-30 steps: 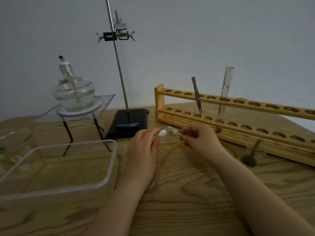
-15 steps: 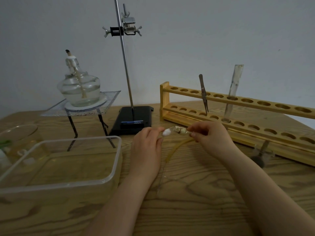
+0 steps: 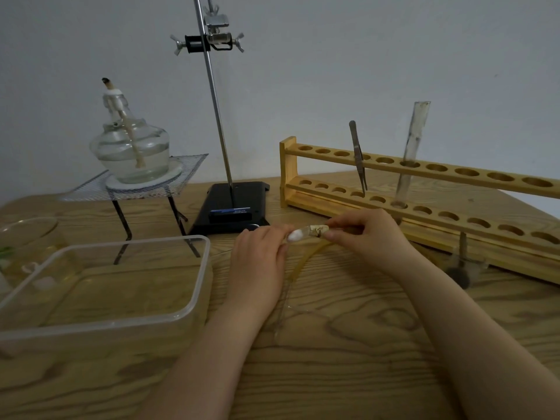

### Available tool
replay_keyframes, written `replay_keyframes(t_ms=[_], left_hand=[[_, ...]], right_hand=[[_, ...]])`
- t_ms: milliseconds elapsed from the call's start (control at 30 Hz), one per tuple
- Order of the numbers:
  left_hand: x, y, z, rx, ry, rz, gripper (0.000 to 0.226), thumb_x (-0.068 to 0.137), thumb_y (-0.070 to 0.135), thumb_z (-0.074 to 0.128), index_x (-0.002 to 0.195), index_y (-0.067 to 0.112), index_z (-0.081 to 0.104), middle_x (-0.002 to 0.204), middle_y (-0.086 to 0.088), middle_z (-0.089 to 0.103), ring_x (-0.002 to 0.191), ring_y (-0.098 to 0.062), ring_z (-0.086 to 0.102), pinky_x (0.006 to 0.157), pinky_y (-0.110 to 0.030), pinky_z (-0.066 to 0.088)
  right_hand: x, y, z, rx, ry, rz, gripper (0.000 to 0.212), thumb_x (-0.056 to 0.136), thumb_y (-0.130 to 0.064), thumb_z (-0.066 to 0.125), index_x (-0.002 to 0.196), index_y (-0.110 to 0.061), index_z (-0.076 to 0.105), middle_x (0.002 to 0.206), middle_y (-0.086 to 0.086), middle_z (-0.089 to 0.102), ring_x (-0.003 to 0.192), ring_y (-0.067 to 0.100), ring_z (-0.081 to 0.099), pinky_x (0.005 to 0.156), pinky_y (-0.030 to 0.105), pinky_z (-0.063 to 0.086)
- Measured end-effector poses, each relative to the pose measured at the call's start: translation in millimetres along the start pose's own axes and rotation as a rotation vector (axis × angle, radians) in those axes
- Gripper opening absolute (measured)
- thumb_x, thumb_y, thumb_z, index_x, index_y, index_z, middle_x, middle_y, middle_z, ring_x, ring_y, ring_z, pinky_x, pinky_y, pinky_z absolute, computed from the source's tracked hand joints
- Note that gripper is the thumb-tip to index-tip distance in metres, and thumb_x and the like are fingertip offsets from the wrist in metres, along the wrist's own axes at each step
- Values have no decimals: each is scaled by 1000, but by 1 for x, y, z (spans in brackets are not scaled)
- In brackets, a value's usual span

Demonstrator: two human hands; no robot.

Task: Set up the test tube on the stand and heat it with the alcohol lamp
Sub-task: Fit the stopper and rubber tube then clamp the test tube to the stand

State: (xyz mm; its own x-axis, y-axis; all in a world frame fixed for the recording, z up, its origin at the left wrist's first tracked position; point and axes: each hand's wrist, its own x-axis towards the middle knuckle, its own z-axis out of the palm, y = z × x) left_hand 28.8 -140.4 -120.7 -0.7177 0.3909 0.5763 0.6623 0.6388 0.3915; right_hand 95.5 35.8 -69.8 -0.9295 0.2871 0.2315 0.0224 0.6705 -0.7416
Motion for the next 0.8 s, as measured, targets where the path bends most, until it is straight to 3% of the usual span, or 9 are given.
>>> replay_keyframes(t_ms=[100, 300, 400, 533, 800], left_hand=[[0, 0, 0, -1, -26, 9, 27, 94, 25, 47, 119, 29, 57, 109, 10, 58, 97, -5, 43, 88, -24, 31], [0, 2, -3, 5, -67, 19, 28, 93, 26, 47, 118, 28, 59, 111, 8, 59, 101, -10, 47, 90, -27, 36], [-1, 2, -4, 22, -77, 28, 27, 93, 23, 50, 118, 29, 59, 110, 10, 60, 101, -10, 48, 87, -26, 36], [-1, 2, -5, -5, -73, 24, 28, 92, 22, 52, 118, 26, 61, 110, 7, 62, 101, -10, 50, 83, -23, 35], [-2, 4, -10, -40, -70, 33, 28, 92, 22, 53, 119, 23, 62, 112, 6, 63, 105, -11, 53, 86, -22, 35]], right_hand=[[1, 1, 1, -32, -4, -2, 20, 80, -23, 72, 100, -28, 72, 88, -8, 68, 87, 11, 60, 83, 33, 53], [2, 3, 3, -79, -17, -19, 21, 82, -20, 70, 102, -25, 72, 89, -13, 64, 87, 7, 56, 82, 29, 50], [4, 4, 7, -121, -9, -44, 22, 82, -21, 70, 103, -26, 72, 84, -19, 59, 80, 1, 51, 76, 25, 45], [5, 7, 10, -103, 14, -52, 22, 81, -22, 72, 102, -24, 72, 84, -15, 61, 74, 2, 49, 66, 18, 38], [4, 8, 8, -5, -20, -12, 21, 80, -19, 72, 100, -23, 71, 82, -14, 60, 73, 1, 51, 63, 15, 37]])
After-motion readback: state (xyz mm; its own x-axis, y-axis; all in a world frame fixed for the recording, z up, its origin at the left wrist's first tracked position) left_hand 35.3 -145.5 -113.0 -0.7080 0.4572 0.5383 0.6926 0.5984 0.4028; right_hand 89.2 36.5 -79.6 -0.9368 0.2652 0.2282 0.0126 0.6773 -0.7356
